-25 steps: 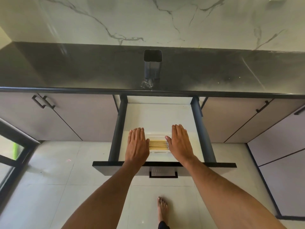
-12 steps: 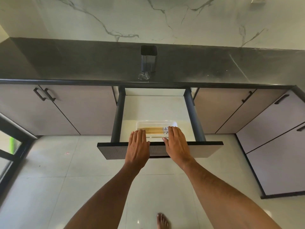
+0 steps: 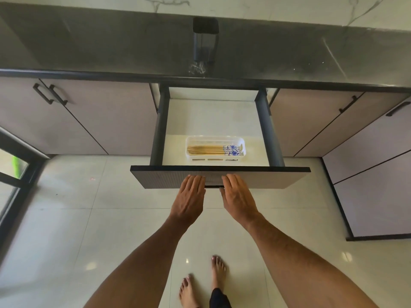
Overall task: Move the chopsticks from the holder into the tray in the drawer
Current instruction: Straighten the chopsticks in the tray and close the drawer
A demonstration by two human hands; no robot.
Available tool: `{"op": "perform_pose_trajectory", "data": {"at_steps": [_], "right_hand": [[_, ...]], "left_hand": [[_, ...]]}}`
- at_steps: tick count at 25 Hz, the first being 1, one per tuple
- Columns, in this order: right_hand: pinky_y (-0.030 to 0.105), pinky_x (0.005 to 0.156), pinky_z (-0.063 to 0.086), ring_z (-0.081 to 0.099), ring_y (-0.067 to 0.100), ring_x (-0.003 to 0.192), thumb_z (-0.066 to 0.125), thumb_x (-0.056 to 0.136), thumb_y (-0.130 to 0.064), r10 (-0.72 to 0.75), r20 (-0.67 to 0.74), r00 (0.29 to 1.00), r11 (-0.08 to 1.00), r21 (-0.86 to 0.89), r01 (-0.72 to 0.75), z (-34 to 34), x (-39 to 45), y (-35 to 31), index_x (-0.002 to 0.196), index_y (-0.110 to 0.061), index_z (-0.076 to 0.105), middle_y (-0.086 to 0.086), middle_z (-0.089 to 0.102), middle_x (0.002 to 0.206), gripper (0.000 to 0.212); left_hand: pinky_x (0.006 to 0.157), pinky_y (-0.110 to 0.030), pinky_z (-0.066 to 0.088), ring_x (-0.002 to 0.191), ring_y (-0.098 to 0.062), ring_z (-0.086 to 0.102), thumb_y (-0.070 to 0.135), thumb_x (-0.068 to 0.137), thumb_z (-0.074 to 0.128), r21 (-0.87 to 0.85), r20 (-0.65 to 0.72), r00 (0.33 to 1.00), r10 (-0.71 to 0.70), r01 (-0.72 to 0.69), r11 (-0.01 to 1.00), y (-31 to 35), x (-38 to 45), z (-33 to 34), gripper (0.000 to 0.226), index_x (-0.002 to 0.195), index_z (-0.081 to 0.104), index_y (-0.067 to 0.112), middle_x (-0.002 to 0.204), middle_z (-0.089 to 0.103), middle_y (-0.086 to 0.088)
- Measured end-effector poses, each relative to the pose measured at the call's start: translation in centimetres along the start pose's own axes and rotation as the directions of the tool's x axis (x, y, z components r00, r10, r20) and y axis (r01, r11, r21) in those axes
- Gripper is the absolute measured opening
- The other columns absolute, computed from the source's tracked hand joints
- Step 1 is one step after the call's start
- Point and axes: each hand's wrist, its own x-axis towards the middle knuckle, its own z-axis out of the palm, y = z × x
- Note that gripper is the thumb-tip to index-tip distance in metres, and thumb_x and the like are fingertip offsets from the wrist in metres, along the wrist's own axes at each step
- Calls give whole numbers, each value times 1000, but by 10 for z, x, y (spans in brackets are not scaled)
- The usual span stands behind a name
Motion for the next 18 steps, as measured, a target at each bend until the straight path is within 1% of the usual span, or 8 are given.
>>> {"op": "perform_pose_trajectory", "data": {"at_steps": [2,5,7,9,13,15,17,18], "right_hand": [[37,103,53,64,28,115,68,95,-21,-19,76,997,1000,-7,20,10,1,3,126,-7,63,13,67,122,34],[37,116,41,53,25,132,63,99,-18,-42,216,975,998,-33,50,23,7,10,138,-12,55,8,59,139,40],[37,120,34,49,23,137,60,101,-18,-31,276,961,998,-49,46,32,14,15,143,-16,51,6,55,145,44],[37,121,32,50,23,135,58,101,-17,-16,325,946,996,-77,44,41,22,20,143,-16,51,5,57,144,42],[38,120,30,58,25,128,63,98,-17,19,393,919,984,-170,53,52,35,31,134,-15,60,5,67,132,37],[37,119,31,59,24,124,66,96,-18,44,386,921,978,-203,38,57,38,33,129,-17,63,4,70,127,34],[38,118,31,60,24,122,68,93,-20,63,400,914,969,-243,39,61,42,32,125,-19,63,3,71,123,32],[39,118,30,60,25,123,69,91,-20,69,411,909,962,-268,48,62,44,31,125,-19,62,3,71,123,34]], "left_hand": [[114,-44,39,121,-32,60,21,101,57,-6,59,998,2,-1,1000,1,-1,10,39,136,53,3,130,62,-15],[115,-44,39,126,-33,58,16,97,64,-25,101,993,68,-65,998,6,5,20,44,138,53,3,135,61,-15],[117,-45,38,130,-32,57,11,92,71,-30,121,985,125,-122,992,9,14,28,50,139,54,2,137,61,-15],[119,-45,36,131,-32,56,10,92,71,-29,174,978,119,-116,993,10,22,35,51,140,53,2,138,61,-15],[124,-43,24,134,-32,52,6,98,58,86,328,942,77,-111,990,15,39,51,46,143,49,1,140,58,-15],[119,-37,32,124,-28,59,8,91,69,87,367,930,37,-74,993,23,49,48,42,132,60,6,128,67,-9],[102,-28,47,105,-22,67,13,79,84,68,388,921,-38,12,998,32,58,40,30,108,75,13,103,76,-1],[94,-27,51,96,-22,69,13,73,88,51,389,918,-75,59,997,36,62,41,26,97,77,14,93,77,-1]]}}
